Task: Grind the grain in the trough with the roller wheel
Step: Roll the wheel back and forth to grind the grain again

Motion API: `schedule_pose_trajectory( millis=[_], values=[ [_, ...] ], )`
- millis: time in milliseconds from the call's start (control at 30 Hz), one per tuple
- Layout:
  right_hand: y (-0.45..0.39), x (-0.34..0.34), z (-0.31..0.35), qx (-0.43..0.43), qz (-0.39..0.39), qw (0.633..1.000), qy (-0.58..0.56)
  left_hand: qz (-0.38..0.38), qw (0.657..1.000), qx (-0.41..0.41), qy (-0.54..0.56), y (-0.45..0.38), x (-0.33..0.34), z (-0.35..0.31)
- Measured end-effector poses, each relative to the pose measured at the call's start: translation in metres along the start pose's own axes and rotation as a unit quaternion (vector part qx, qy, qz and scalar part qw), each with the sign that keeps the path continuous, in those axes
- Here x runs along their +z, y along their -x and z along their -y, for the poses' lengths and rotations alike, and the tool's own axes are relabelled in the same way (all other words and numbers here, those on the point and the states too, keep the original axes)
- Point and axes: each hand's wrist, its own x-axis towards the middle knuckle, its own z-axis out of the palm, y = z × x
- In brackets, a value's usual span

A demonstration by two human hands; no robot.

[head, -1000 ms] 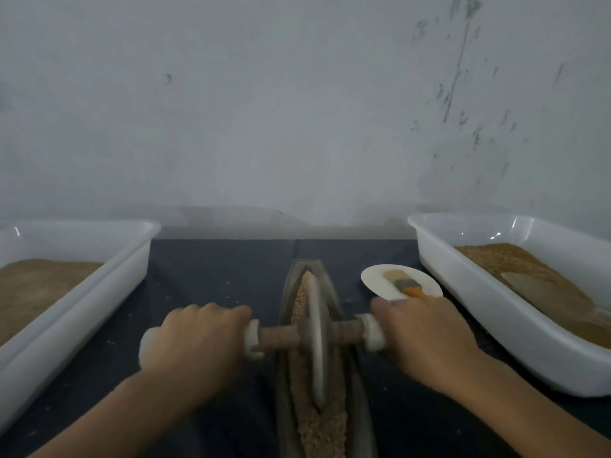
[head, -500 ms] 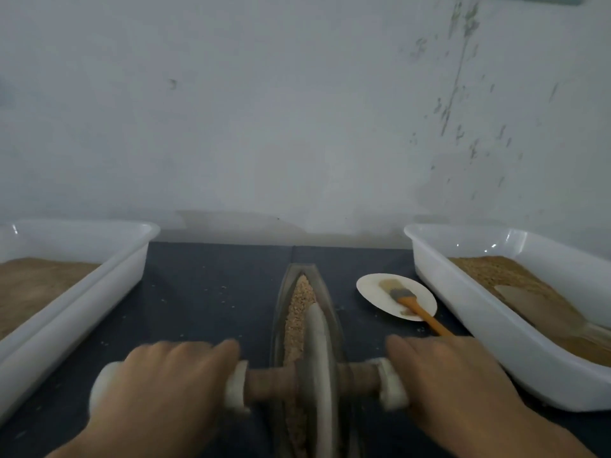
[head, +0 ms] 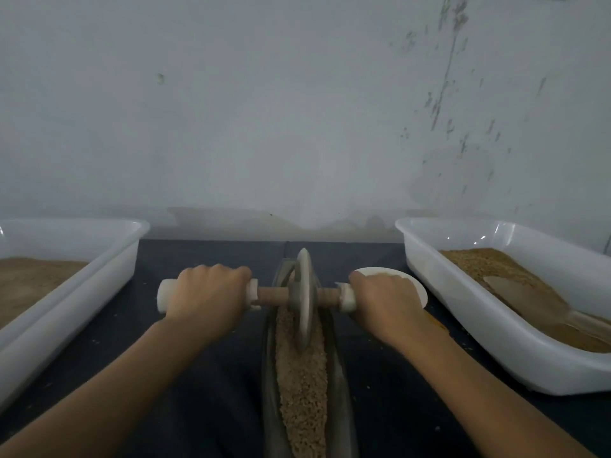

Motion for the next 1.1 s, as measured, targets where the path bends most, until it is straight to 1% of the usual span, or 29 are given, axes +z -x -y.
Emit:
schedule_pose_trajectory(
  millis=[67, 133, 167, 233, 300, 333, 367, 400, 500, 600, 700, 800, 867, 967, 1067, 1100],
  values=[
    [0.014, -0.009, 0.0, -0.03, 0.004, 1.0, -0.001, 0.006, 1.0, 0.004, 0.007, 0.018, -0.004, 0.0],
    [0.039, -0.026, -0.001, -0.078, 0.027, 0.997, 0.007, 0.042, 0.999, 0.004, 0.034, 0.05, -0.007, 0.001],
    [0.053, -0.036, -0.001, -0.109, 0.02, 0.994, 0.015, 0.057, 0.997, 0.004, 0.056, 0.067, -0.01, 0.002],
    [0.074, -0.058, 0.002, -0.13, 0.014, 0.991, -0.007, 0.064, 0.994, 0.009, 0.091, 0.094, -0.018, 0.005],
    [0.083, -0.07, 0.005, -0.128, 0.058, 0.99, -0.025, 0.079, 0.993, 0.023, 0.09, 0.105, -0.028, 0.008],
    [0.083, -0.07, 0.006, -0.124, 0.09, 0.988, -0.02, 0.1, 0.991, 0.024, 0.086, 0.106, -0.032, 0.008],
    [0.081, -0.068, 0.006, -0.101, 0.132, 0.986, -0.017, 0.112, 0.991, 0.02, 0.077, 0.104, -0.035, 0.005],
    [0.078, -0.063, 0.007, -0.083, 0.13, 0.988, -0.02, 0.102, 0.993, 0.016, 0.059, 0.099, -0.035, 0.003],
    [0.057, -0.039, 0.005, -0.045, 0.079, 0.996, -0.015, 0.019, 1.0, 0.002, 0.001, 0.067, -0.02, -0.002],
    [0.022, -0.017, 0.004, -0.02, 0.018, 1.0, 0.012, -0.014, 0.999, -0.019, 0.023, 0.024, 0.0, 0.0],
    [-0.005, -0.013, 0.005, -0.001, 0.02, 1.0, 0.022, -0.021, 0.999, -0.022, 0.034, 0.0, 0.006, 0.002],
    [0.005, -0.019, 0.005, -0.016, 0.033, 0.999, 0.004, -0.012, 0.999, -0.011, 0.029, 0.015, 0.004, 0.003],
    [0.032, -0.031, 0.005, -0.038, 0.046, 0.998, -0.004, 0.016, 0.999, 0.0, 0.032, 0.039, -0.001, 0.004],
    [0.07, -0.055, 0.006, -0.089, 0.054, 0.995, -0.01, 0.059, 0.996, 0.015, 0.069, 0.079, -0.017, 0.003],
    [0.087, -0.07, 0.006, -0.106, 0.11, 0.988, 0.0, 0.06, 0.995, 0.014, 0.084, 0.1, -0.027, 0.006],
    [0.089, -0.07, 0.006, -0.098, 0.095, 0.991, 0.002, 0.061, 0.995, 0.013, 0.082, 0.102, -0.029, 0.006]
  ],
)
